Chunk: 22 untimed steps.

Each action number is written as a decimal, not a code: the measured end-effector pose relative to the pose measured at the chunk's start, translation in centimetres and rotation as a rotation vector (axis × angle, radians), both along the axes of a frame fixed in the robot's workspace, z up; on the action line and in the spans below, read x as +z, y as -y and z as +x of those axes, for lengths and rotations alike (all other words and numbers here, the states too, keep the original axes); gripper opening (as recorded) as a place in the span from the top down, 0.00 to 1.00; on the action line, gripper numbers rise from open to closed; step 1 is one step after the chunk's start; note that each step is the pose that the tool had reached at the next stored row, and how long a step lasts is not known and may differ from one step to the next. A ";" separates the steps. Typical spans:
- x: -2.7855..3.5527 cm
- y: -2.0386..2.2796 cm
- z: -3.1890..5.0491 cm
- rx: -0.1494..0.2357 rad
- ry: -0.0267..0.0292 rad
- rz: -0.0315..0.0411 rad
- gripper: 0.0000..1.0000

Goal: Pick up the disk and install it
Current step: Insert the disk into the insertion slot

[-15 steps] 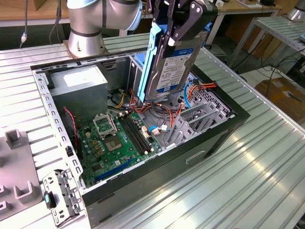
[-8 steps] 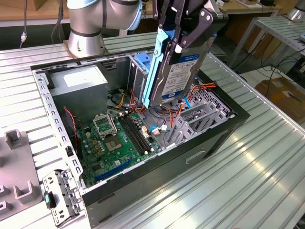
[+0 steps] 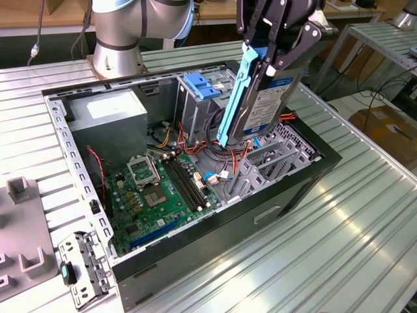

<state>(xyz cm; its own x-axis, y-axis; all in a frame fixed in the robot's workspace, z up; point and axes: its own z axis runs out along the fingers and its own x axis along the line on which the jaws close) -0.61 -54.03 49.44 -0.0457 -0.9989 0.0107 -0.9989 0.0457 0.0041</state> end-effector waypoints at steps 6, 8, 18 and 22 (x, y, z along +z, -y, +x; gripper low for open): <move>-0.72 1.23 1.27 0.000 0.0002 -0.0006 0.63; -1.15 1.27 2.67 0.000 0.0005 -0.0014 0.63; -2.66 1.46 5.55 0.000 0.0034 -0.0019 0.63; -3.10 1.47 5.60 0.003 0.0078 -0.0018 0.63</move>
<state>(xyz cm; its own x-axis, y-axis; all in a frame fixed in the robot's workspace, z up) 4.99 -55.51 46.34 -0.0429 -0.9990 0.0122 -0.9991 0.0429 -0.0038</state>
